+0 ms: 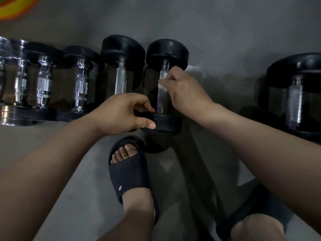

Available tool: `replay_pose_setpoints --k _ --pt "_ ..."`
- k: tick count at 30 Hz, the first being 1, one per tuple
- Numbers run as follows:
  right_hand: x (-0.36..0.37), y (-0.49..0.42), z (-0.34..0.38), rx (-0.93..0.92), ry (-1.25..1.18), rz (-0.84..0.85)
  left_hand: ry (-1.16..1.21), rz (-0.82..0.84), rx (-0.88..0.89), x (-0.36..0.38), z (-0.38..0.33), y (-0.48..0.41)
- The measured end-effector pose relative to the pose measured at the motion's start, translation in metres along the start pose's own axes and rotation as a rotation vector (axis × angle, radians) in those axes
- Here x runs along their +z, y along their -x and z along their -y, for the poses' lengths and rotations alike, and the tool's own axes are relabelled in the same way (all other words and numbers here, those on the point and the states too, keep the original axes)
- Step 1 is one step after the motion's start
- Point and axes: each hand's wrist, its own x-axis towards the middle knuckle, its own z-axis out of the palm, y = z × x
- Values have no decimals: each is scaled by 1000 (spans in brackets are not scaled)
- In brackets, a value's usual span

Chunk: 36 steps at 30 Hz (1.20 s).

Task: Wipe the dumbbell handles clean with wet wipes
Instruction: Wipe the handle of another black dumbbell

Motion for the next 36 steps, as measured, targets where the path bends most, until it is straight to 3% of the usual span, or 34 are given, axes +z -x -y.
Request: replay_pose_setpoints --k 2,4,11,16,22,27,32,36 --pt "0 -14 -2 134 -82 -112 -13 -6 3 0 -1 0" --pt "4 -12 -4 111 -44 -164 -23 -7 4 0 -2 0" --pt "-15 20 -5 -205 -133 177 -5 -16 3 0 3 1" --pt "-16 5 -13 -23 -163 34 20 -13 -7 1 1 1" --pt "-21 19 -3 -108 -202 297 31 -16 -4 2 2 0" --pt "-9 17 -16 37 -299 45 17 -16 -5 2 1 0" --pt "-2 37 -13 33 -350 138 -96 -79 62 6 -1 5" --pt "2 23 -15 180 -370 -79 -161 -97 97 7 -4 9"
